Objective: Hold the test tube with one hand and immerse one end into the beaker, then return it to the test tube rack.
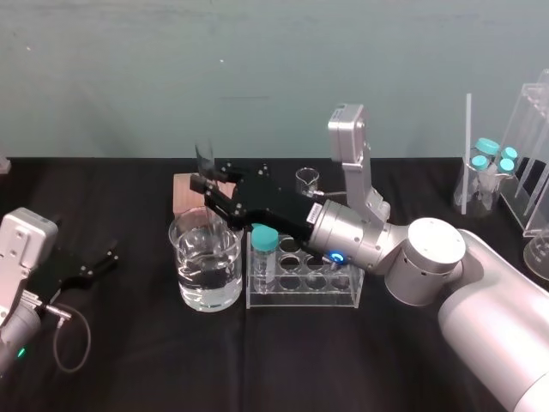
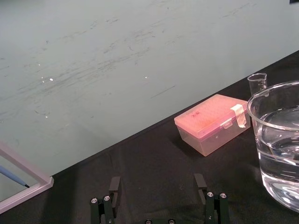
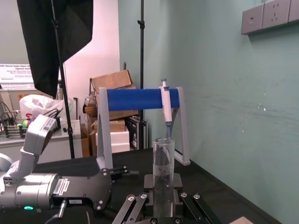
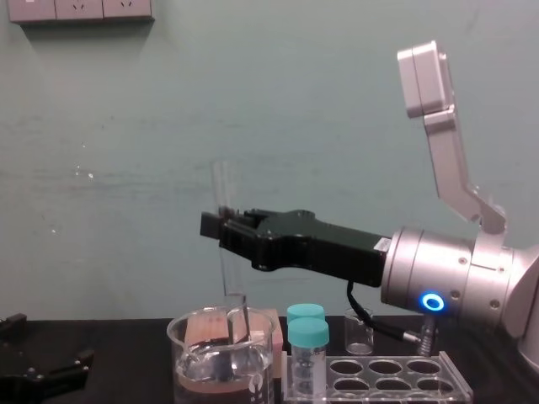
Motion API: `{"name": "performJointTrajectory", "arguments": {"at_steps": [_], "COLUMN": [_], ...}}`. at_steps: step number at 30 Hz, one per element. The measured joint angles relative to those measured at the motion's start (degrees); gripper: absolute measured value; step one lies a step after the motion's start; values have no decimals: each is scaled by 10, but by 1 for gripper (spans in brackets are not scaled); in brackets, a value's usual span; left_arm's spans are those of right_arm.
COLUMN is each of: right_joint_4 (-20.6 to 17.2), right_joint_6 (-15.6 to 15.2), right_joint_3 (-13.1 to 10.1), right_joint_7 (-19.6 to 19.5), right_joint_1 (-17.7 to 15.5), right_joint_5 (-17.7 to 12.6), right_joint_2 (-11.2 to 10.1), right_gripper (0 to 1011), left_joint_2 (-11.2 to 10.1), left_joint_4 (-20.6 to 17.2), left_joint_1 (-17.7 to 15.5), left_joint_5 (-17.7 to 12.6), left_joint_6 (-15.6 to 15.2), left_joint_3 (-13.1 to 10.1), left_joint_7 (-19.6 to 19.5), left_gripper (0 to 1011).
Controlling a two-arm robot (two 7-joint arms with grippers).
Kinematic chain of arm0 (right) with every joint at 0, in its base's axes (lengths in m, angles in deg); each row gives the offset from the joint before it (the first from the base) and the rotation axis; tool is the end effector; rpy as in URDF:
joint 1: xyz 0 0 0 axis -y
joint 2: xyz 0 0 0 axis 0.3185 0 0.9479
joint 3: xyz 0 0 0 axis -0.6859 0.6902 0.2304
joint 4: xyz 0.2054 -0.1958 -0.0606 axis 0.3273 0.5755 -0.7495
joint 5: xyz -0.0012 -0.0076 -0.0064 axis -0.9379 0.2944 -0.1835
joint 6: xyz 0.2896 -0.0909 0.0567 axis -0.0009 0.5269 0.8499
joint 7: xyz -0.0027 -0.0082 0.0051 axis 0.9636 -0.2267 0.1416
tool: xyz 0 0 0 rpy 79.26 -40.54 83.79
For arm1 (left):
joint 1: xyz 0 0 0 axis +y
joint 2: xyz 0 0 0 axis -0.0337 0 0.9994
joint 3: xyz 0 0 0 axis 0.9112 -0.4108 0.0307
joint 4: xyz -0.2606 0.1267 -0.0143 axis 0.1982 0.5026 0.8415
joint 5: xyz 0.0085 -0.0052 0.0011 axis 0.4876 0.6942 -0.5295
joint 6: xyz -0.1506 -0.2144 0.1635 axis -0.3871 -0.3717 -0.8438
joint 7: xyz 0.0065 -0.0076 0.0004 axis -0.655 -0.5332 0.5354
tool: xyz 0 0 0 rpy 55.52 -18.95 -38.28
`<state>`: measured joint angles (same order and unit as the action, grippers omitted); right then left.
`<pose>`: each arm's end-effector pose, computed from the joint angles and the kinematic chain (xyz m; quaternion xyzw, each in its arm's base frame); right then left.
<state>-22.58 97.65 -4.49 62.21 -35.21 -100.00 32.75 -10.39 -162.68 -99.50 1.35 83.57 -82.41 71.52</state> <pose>0.4738 0.0604 -0.2492 0.0658 -0.0550 -0.2174 0.9723 0.3581 0.0827 -0.3023 0.1415 -0.1324 0.5799 0.7913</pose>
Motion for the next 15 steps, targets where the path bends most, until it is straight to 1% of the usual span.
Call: {"name": "performJointTrajectory", "arguments": {"at_steps": [15], "right_joint_4": [22], "right_joint_6": [-1], "right_joint_3": [1], "right_joint_7": [5], "right_joint_1": [6], "right_joint_5": [-1], "right_joint_2": [9], "right_gripper": [226], "left_joint_2": [0], "left_joint_4": [0], "left_joint_1": [0], "left_joint_5": [0], "left_joint_6": [0], "left_joint_3": [0], "left_joint_7": [0], "left_gripper": [1000]}}
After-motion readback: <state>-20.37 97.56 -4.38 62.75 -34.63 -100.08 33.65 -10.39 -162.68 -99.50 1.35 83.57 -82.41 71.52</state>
